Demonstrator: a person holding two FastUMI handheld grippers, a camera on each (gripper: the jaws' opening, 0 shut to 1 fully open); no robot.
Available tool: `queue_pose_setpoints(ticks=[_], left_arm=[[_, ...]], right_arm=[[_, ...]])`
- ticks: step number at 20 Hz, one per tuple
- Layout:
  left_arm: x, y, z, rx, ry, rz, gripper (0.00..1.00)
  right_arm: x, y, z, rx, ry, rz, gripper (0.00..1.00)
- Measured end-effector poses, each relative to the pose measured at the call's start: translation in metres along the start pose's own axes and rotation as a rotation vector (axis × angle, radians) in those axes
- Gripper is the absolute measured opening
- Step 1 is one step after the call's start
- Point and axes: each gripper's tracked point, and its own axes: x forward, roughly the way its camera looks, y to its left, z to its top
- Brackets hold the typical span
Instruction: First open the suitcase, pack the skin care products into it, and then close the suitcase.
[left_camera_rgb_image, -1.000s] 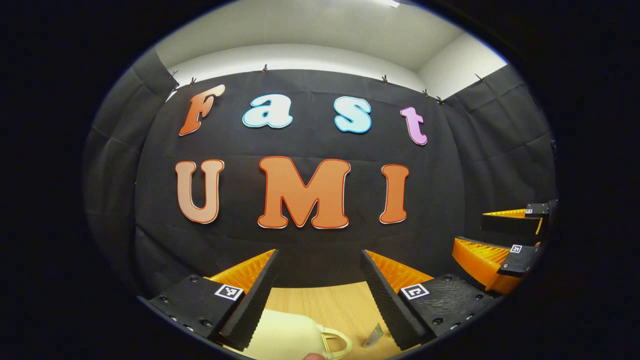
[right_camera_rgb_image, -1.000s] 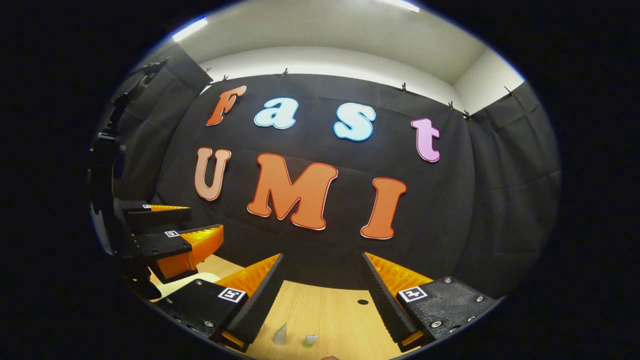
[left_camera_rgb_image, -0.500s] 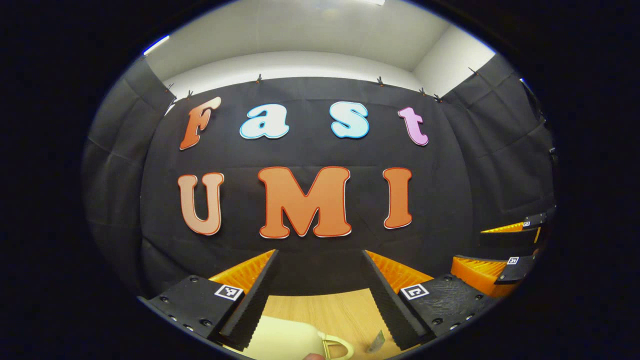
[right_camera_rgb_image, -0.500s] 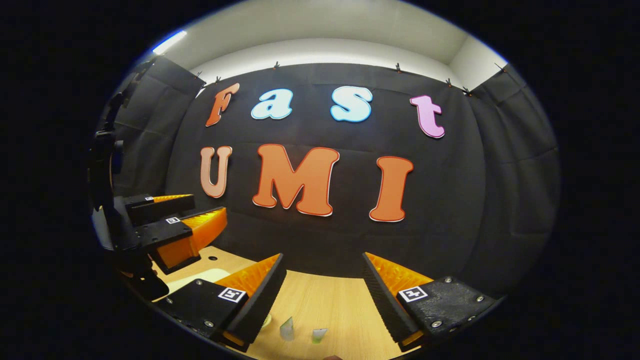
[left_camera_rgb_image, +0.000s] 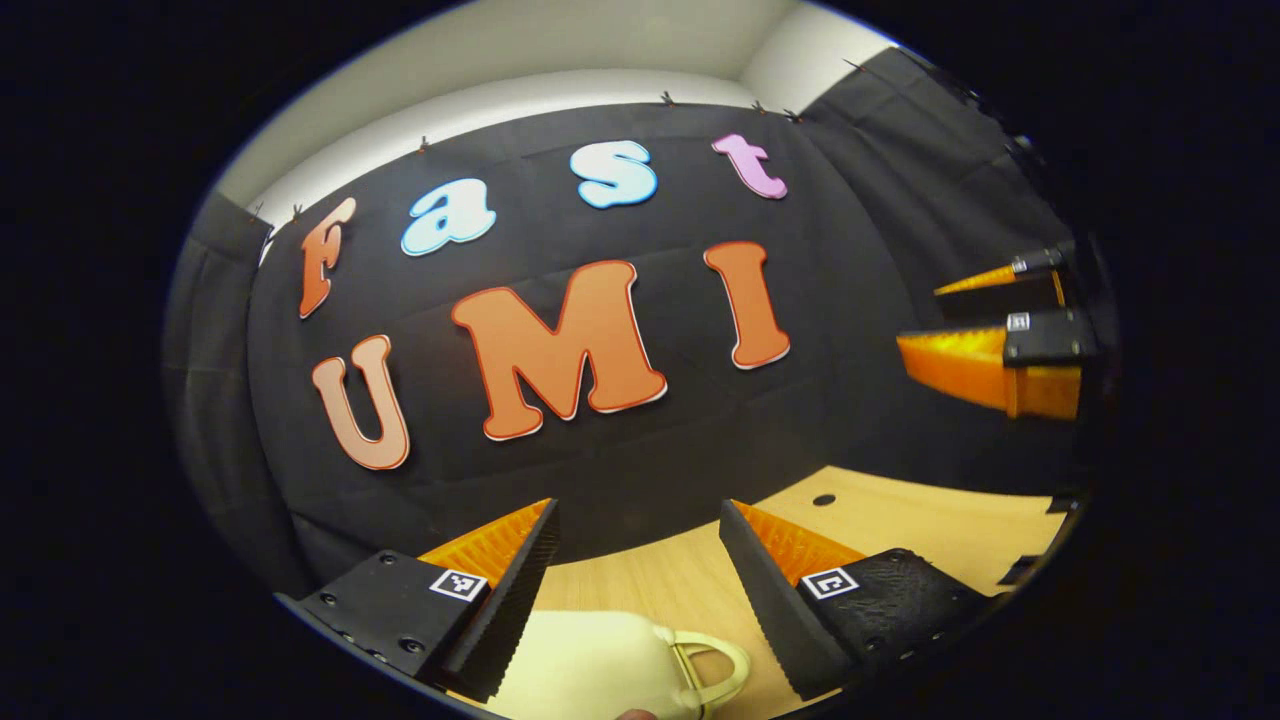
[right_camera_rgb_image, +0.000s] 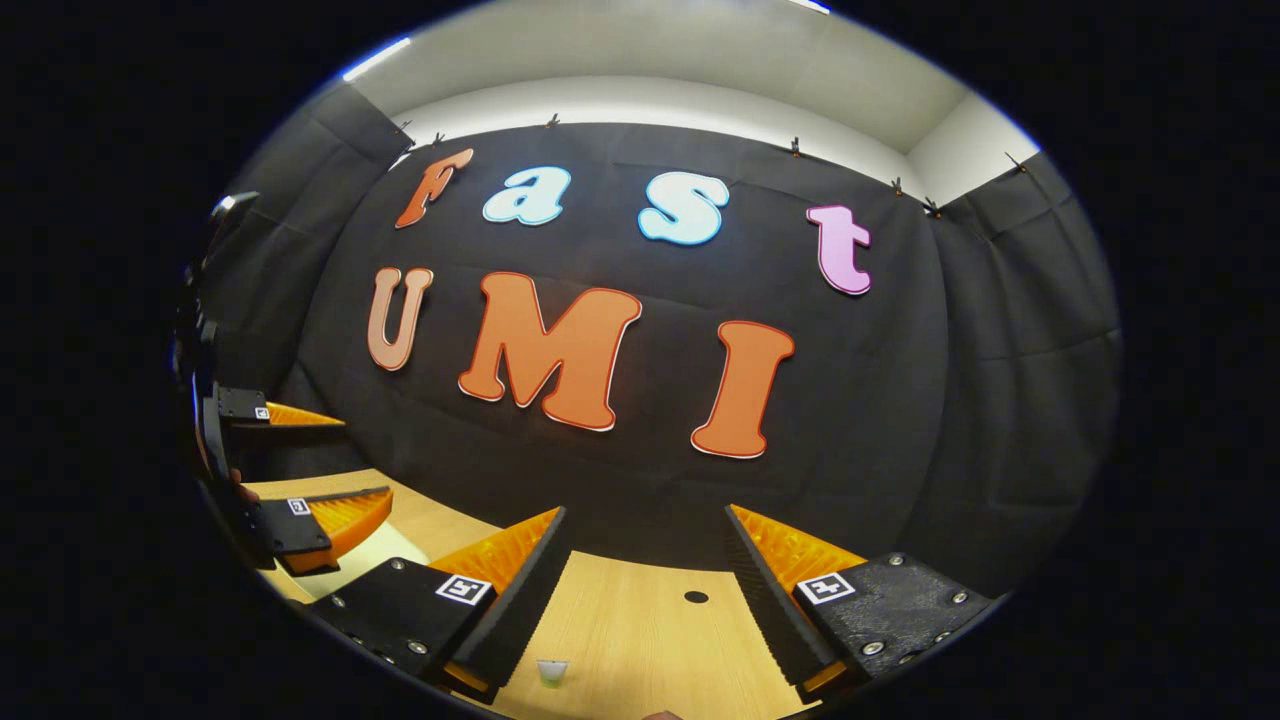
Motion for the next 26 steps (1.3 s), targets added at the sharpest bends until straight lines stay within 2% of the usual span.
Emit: queue_pose_setpoints(ticks=[2,3,6,8,9,11,15,17,18,21,23,24,26], left_arm=[[0.003,-0.015,-0.031,0.055,0.081,-0.028,0.98],[0.004,-0.020,-0.046,0.079,0.111,-0.030,0.98],[0.004,-0.034,-0.081,0.176,0.179,-0.045,0.99],[0.003,-0.047,-0.115,0.207,0.266,-0.072,0.97],[0.003,-0.052,-0.125,0.228,0.285,-0.078,0.97],[0.006,-0.058,-0.145,0.276,0.318,-0.092,0.97],[0.006,-0.064,-0.180,0.343,0.406,-0.111,0.97],[0.000,-0.076,-0.195,0.380,0.437,-0.143,0.96],[-0.001,-0.079,-0.199,0.401,0.441,-0.145,0.93],[-0.001,-0.081,-0.206,0.472,0.458,-0.165,0.94],[0.003,-0.087,-0.214,0.526,0.473,-0.204,0.87],[0.005,-0.084,-0.216,0.559,0.484,-0.195,0.85],[-0.001,-0.086,-0.228,0.594,0.503,-0.206,0.85]], right_arm=[[0.002,-0.006,-0.003,-0.009,0.003,0.008,0.92],[0.004,-0.012,-0.005,-0.013,0.005,0.001,0.95],[0.005,-0.023,-0.009,-0.015,0.014,-0.011,0.95],[0.006,-0.029,-0.012,-0.043,0.016,-0.017,0.95],[0.005,-0.031,-0.012,-0.056,0.012,-0.017,0.92],[0.001,-0.031,-0.011,-0.071,0.005,-0.012,0.95],[-0.004,-0.035,-0.017,-0.073,0.021,-0.016,0.95],[-0.006,-0.039,-0.017,-0.072,0.022,-0.022,0.95],[-0.007,-0.040,-0.015,-0.072,0.019,-0.025,0.95],[-0.010,-0.047,-0.017,-0.076,0.018,-0.037,0.95],[-0.011,-0.051,-0.018,-0.075,0.021,-0.041,0.95],[-0.012,-0.054,-0.018,-0.074,0.022,-0.044,0.95],[-0.014,-0.057,-0.019,-0.075,0.022,-0.051,0.95]])
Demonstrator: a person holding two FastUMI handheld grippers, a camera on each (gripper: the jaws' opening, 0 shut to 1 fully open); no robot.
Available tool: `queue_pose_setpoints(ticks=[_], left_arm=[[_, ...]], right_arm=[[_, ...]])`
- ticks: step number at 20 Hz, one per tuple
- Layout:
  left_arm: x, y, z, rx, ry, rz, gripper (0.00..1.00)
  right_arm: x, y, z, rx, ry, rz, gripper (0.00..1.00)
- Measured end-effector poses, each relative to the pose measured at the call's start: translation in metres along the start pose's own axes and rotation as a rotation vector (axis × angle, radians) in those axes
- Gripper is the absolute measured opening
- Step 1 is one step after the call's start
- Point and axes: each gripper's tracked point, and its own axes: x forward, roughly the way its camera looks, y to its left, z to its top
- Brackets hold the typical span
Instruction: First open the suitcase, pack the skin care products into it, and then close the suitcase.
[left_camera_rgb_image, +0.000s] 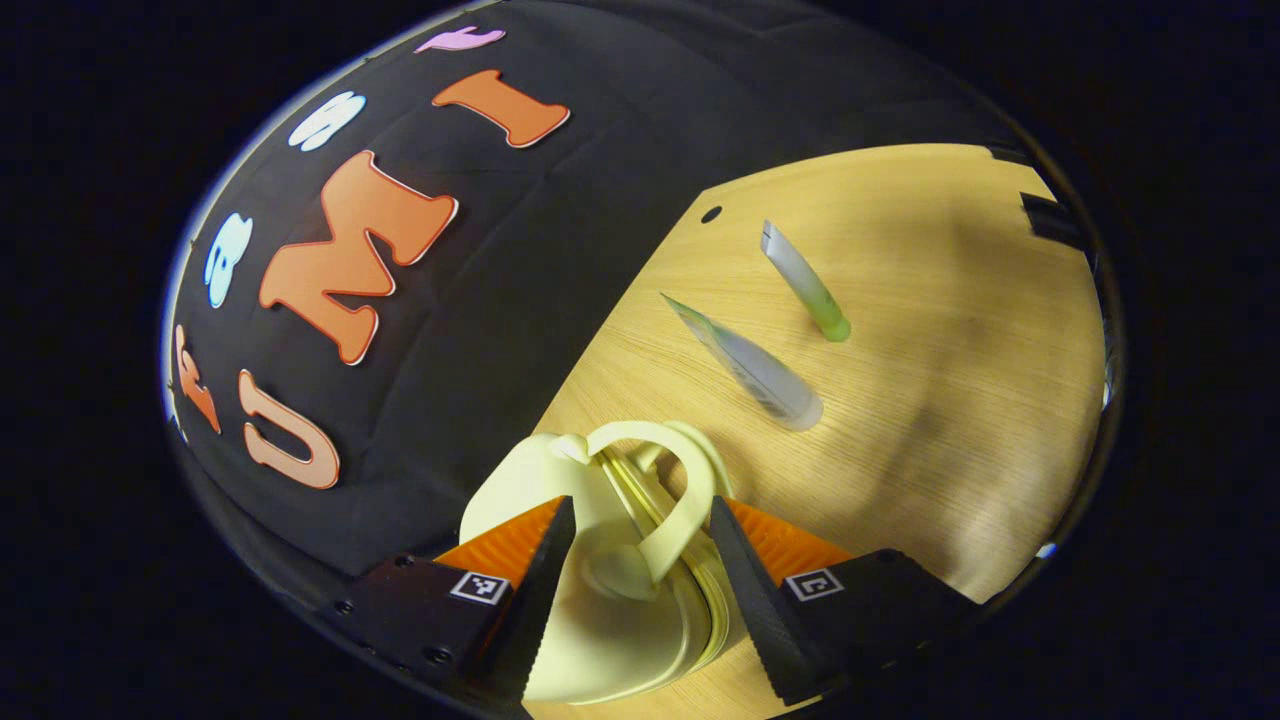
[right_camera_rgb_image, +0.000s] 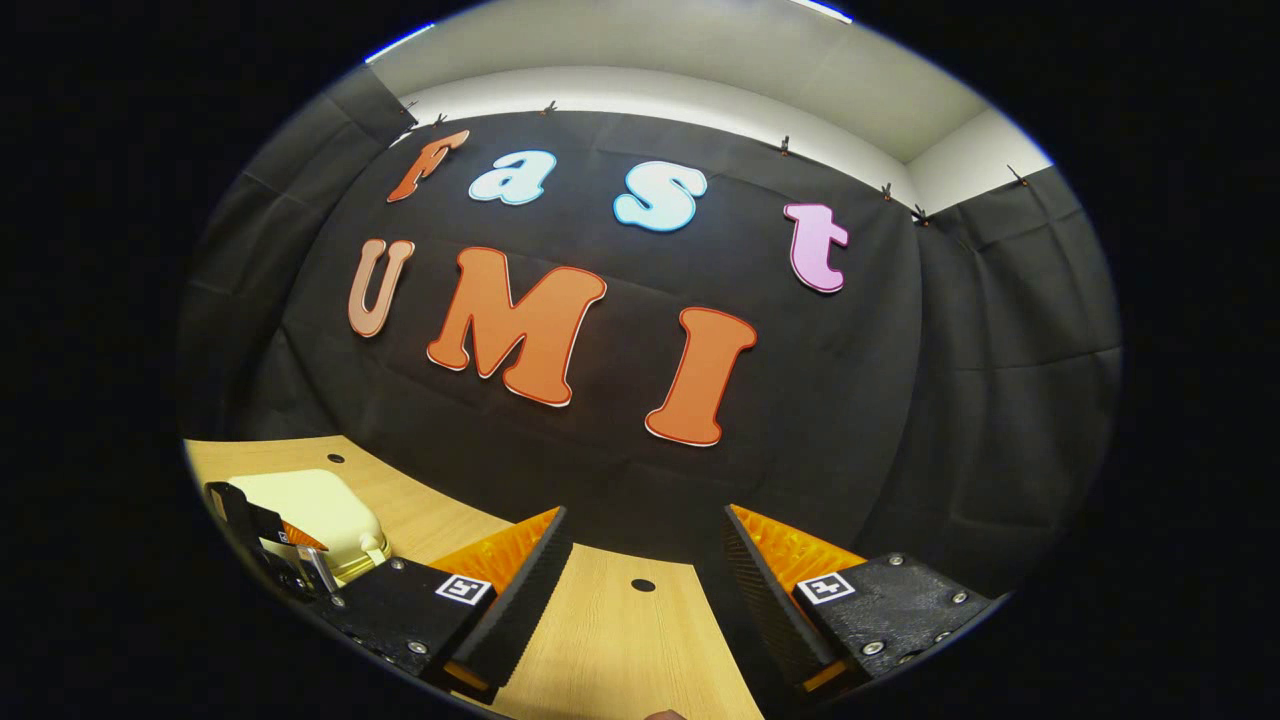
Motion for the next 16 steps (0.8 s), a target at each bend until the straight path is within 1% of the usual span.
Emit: queue_pose_setpoints(ticks=[1,3,4,5,6,7,8,9,10,12,13,15,16], left_arm=[[0.001,0.000,0.000,0.020,0.006,-0.008,0.84],[0.010,-0.004,0.004,0.078,0.017,-0.007,0.72],[0.015,-0.008,0.004,0.134,0.025,-0.011,0.71],[0.023,-0.009,-0.001,0.164,0.055,-0.008,0.62],[0.022,-0.011,-0.007,0.180,0.089,0.003,0.53],[0.023,-0.012,-0.004,0.187,0.083,0.008,0.29],[0.028,-0.015,-0.004,0.174,0.096,-0.003,0.33],[0.043,-0.010,-0.001,0.153,0.076,0.006,0.22],[0.023,-0.008,0.002,0.121,0.088,0.004,0.11],[0.020,-0.003,0.004,0.042,0.081,-0.014,0.11],[0.017,0.003,0.006,-0.007,0.074,-0.008,0.11],[0.010,0.021,0.014,-0.090,0.057,0.034,0.11],[0.007,0.034,0.018,-0.118,0.042,0.071,0.11]], right_arm=[[-0.001,0.000,-0.002,0.004,0.001,0.002,0.95],[-0.001,-0.003,-0.004,0.008,0.004,0.003,0.95],[0.000,-0.003,-0.005,0.011,0.004,0.003,0.96],[0.000,-0.004,-0.005,0.014,0.006,0.006,0.95],[0.000,-0.004,-0.005,0.017,0.003,0.007,0.92],[0.000,-0.006,-0.005,0.019,-0.001,0.007,0.95],[0.000,-0.007,-0.005,0.019,-0.004,0.009,0.95],[-0.001,-0.008,-0.006,0.017,-0.006,0.009,0.95],[0.000,-0.009,-0.007,0.017,-0.007,0.011,0.95],[0.000,-0.011,-0.012,0.016,-0.002,0.023,0.95],[0.001,-0.013,-0.014,0.009,0.000,0.024,0.95],[0.004,-0.017,-0.014,0.008,-0.007,0.030,0.96],[0.007,-0.016,-0.014,0.017,-0.008,0.037,0.95]])
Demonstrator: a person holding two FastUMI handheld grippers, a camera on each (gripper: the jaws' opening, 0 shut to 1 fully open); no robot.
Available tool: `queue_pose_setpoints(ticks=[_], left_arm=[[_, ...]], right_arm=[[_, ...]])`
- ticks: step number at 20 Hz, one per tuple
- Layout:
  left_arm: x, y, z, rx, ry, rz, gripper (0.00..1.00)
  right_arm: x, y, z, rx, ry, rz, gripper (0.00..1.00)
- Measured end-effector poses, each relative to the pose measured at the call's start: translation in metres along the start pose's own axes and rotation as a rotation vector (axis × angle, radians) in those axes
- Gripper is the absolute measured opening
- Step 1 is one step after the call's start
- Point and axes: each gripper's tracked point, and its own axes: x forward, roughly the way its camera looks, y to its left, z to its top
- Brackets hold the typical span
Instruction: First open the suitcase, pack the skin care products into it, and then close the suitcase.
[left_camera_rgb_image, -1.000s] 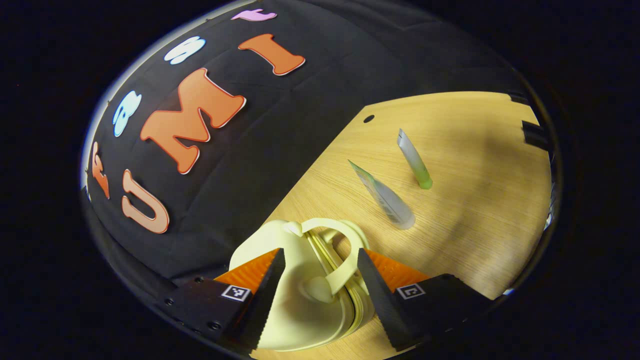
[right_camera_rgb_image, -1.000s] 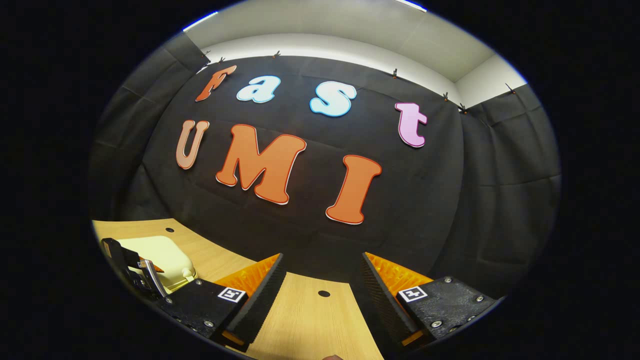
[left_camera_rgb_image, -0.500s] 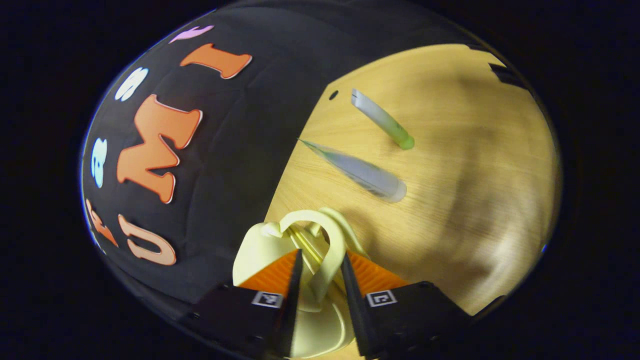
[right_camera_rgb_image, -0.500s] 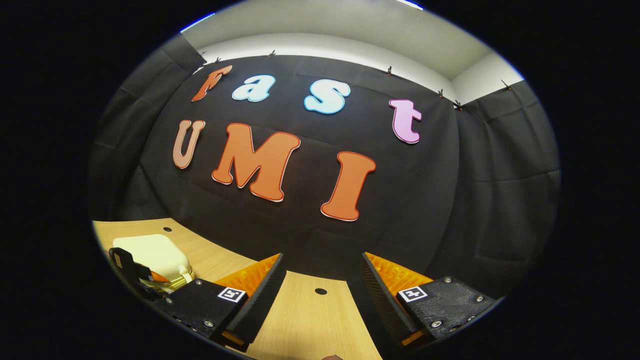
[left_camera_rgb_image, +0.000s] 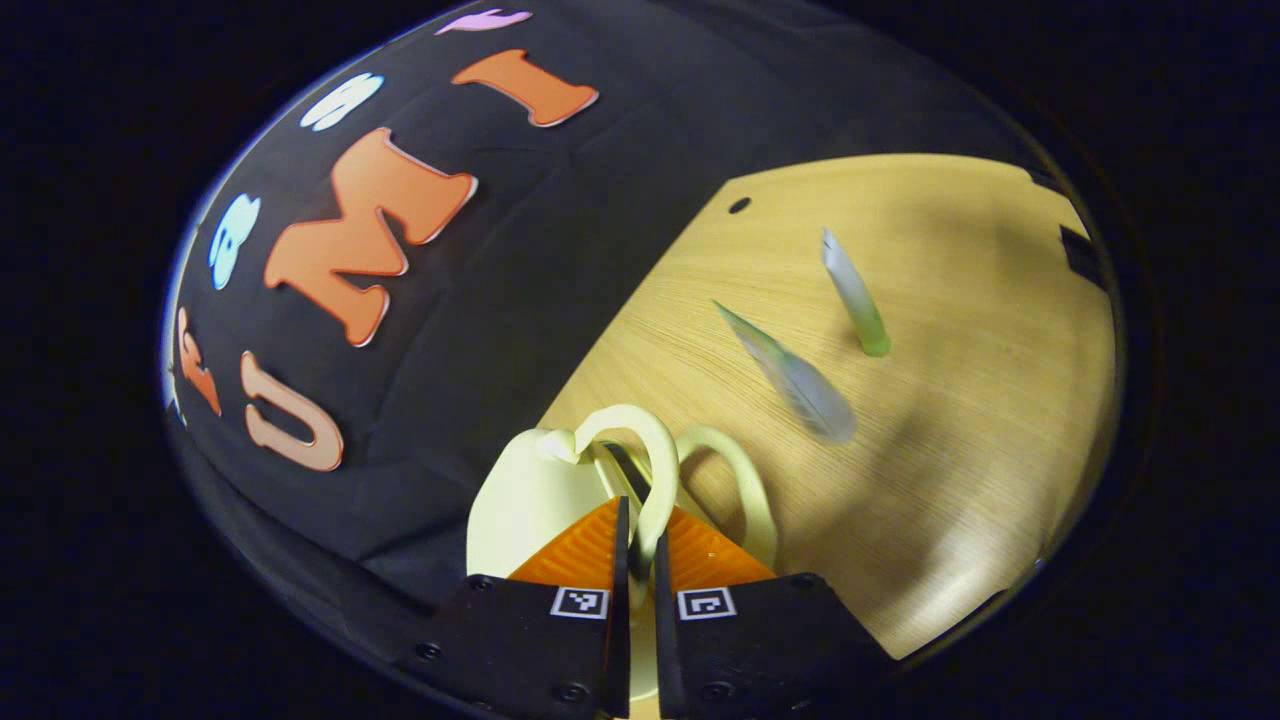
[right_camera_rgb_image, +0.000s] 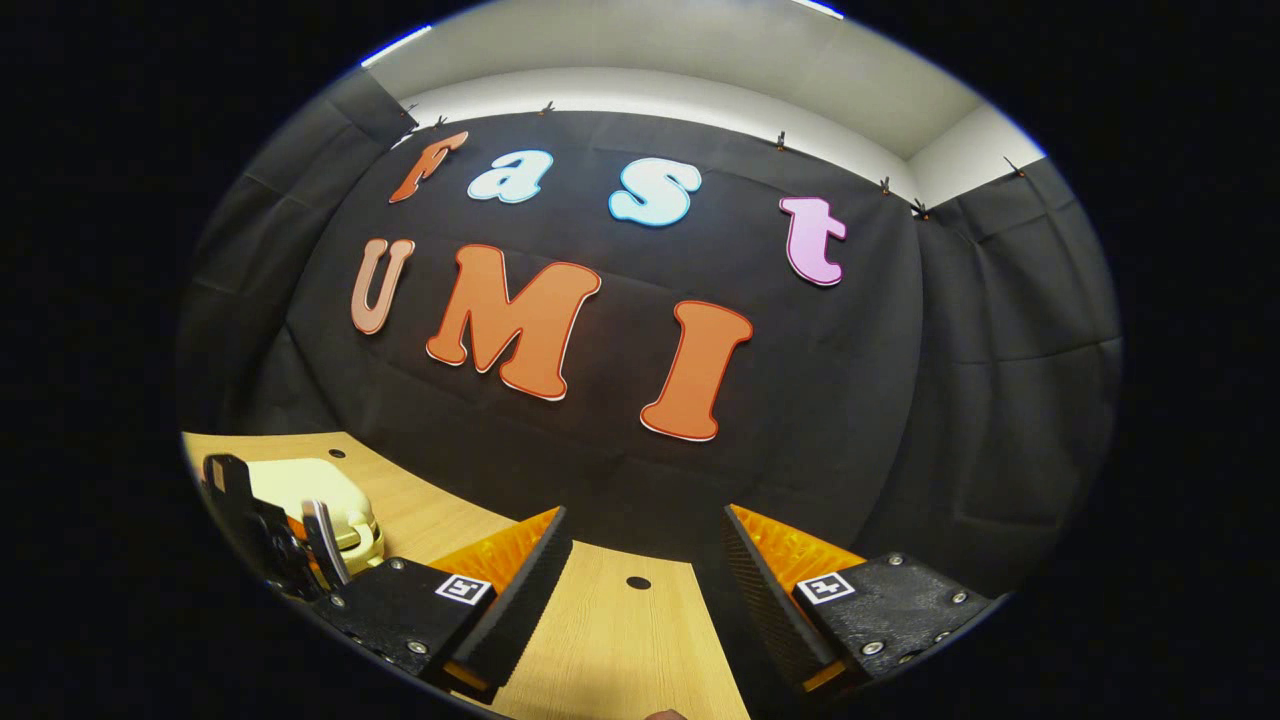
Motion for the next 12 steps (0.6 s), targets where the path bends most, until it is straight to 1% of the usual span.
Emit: queue_pose_setpoints(ticks=[1,2,4,6,9,10,11,12], left_arm=[[-0.009,0.020,0.008,-0.024,-0.025,0.046,0.05],[-0.010,0.028,0.009,-0.045,-0.021,0.068,0.00],[-0.020,0.038,0.007,-0.114,-0.021,0.099,0.01],[-0.025,0.062,0.006,-0.178,-0.027,0.143,0.00],[-0.032,0.103,0.003,-0.289,-0.051,0.175,0.00],[-0.036,0.110,0.003,-0.297,-0.065,0.192,0.01],[-0.043,0.117,0.000,-0.288,-0.072,0.216,0.00],[-0.046,0.123,-0.002,-0.279,-0.080,0.228,0.00]], right_arm=[[0.003,0.003,0.000,0.013,-0.001,0.013,0.96],[0.005,0.006,-0.001,0.025,-0.004,0.025,0.95],[0.008,0.013,0.001,0.035,-0.021,0.054,0.95],[0.011,0.020,0.000,0.034,-0.026,0.077,0.95],[0.013,0.033,-0.001,0.022,-0.009,0.109,0.95],[0.013,0.036,0.003,0.019,-0.005,0.114,0.95],[0.014,0.039,0.008,0.018,-0.005,0.115,0.93],[0.014,0.043,0.013,0.018,-0.007,0.113,0.93]])
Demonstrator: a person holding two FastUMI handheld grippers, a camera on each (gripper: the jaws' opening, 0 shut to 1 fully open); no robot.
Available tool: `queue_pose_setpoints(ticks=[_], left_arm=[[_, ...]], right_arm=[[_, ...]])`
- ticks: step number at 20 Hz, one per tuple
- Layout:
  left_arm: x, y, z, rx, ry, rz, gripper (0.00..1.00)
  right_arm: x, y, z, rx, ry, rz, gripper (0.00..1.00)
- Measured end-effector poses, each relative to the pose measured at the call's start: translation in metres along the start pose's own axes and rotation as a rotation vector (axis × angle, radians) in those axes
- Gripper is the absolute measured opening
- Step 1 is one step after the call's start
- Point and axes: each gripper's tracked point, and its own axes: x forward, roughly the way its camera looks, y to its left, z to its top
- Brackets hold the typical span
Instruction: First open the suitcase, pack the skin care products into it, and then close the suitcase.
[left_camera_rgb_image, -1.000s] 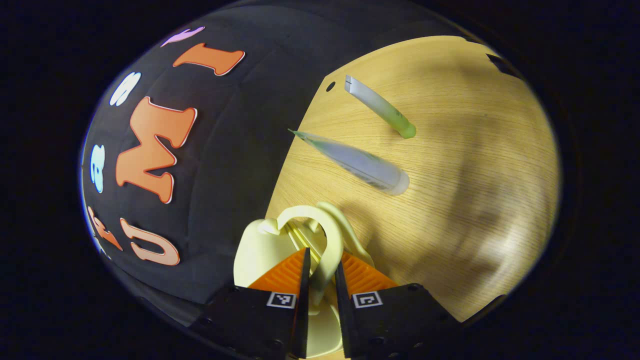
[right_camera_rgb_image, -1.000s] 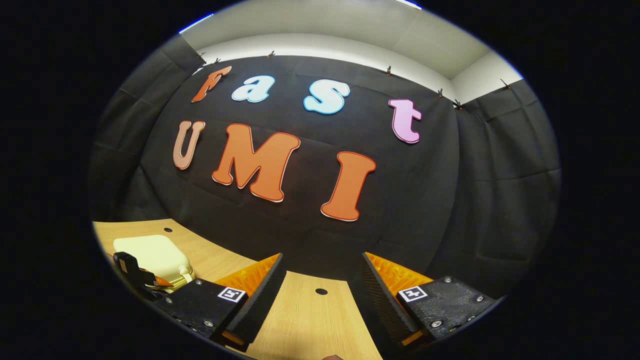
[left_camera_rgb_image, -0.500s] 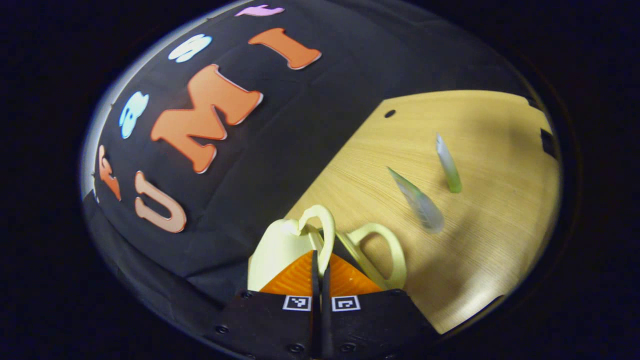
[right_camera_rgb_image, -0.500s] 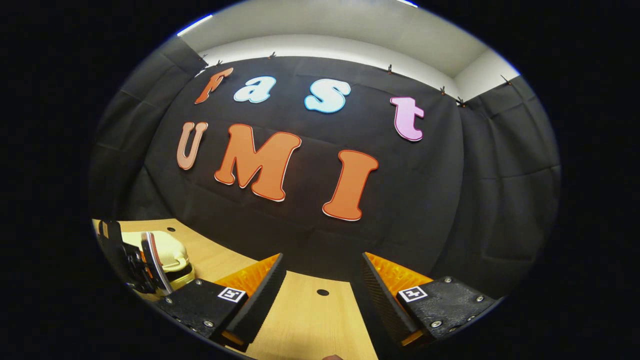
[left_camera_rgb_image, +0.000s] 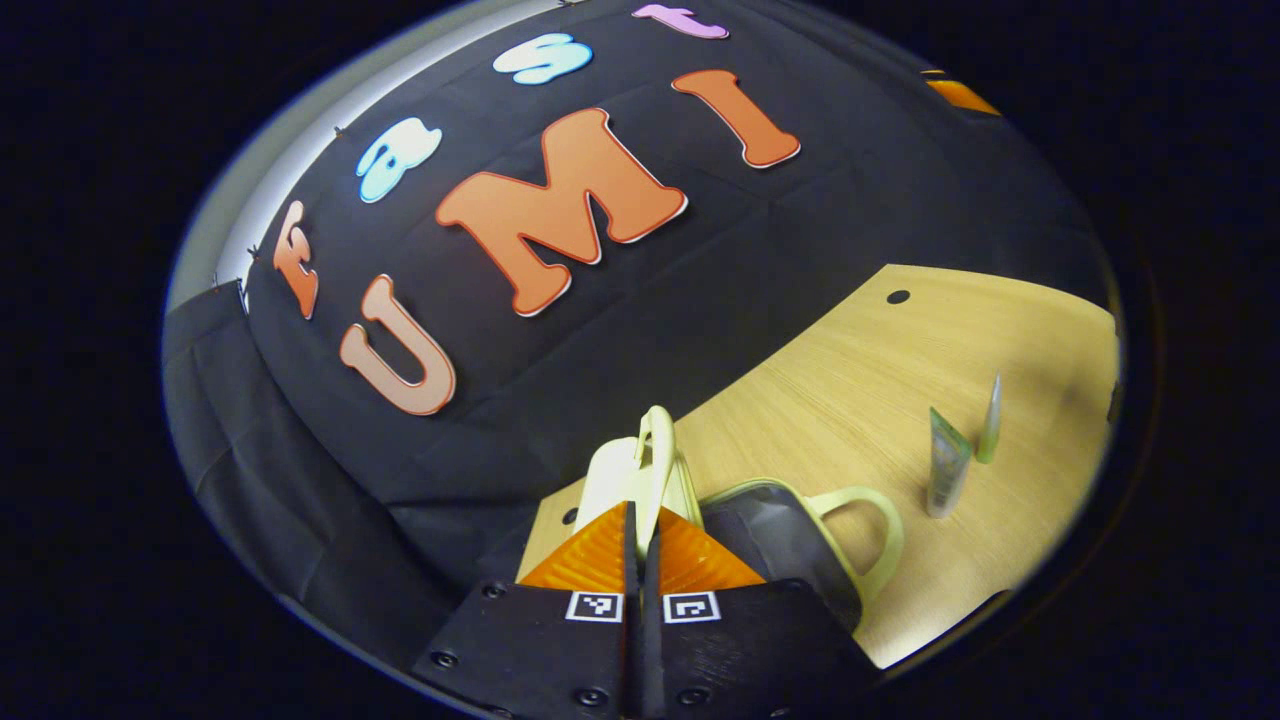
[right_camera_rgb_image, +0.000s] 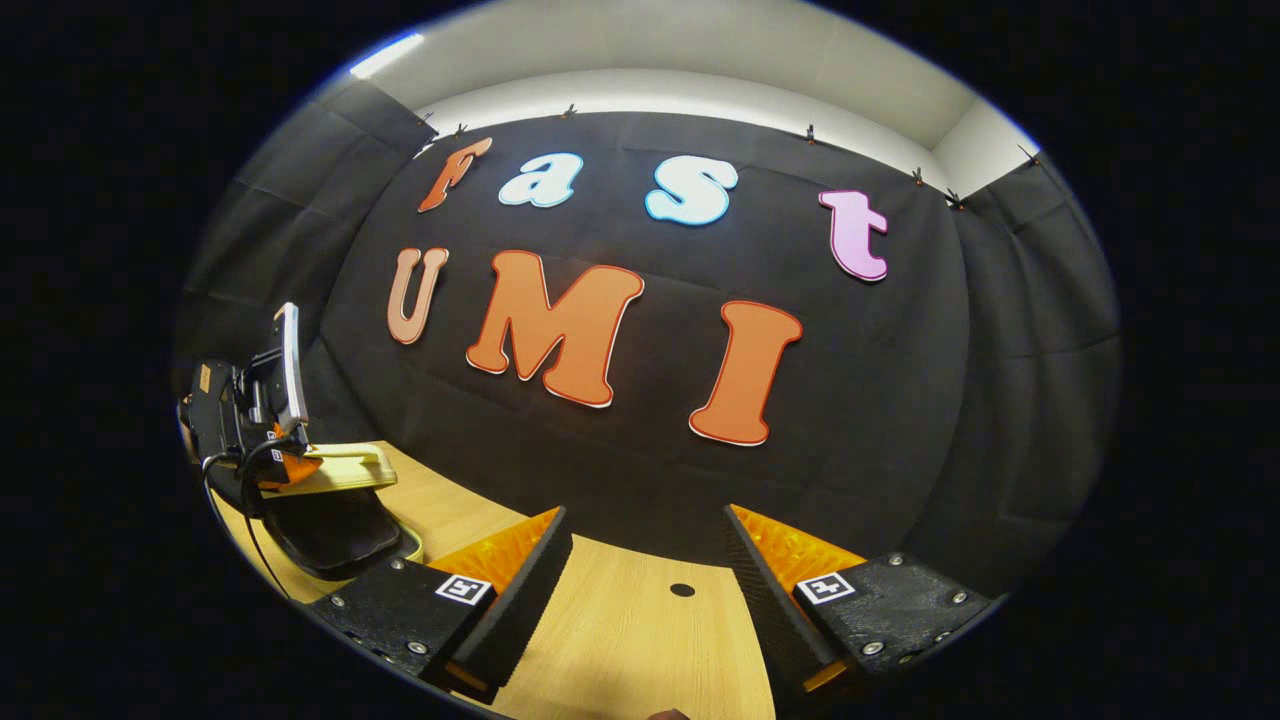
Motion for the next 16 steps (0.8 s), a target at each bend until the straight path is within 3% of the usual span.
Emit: queue_pose_setpoints(ticks=[9,16], left_arm=[[0.005,0.042,-0.003,0.014,-0.121,-0.020,0.00],[0.012,0.092,-0.012,-0.088,-0.190,-0.032,0.00]], right_arm=[[0.015,0.080,0.019,0.021,0.042,0.002,0.95],[0.022,0.115,0.024,0.027,0.107,-0.056,0.95]])
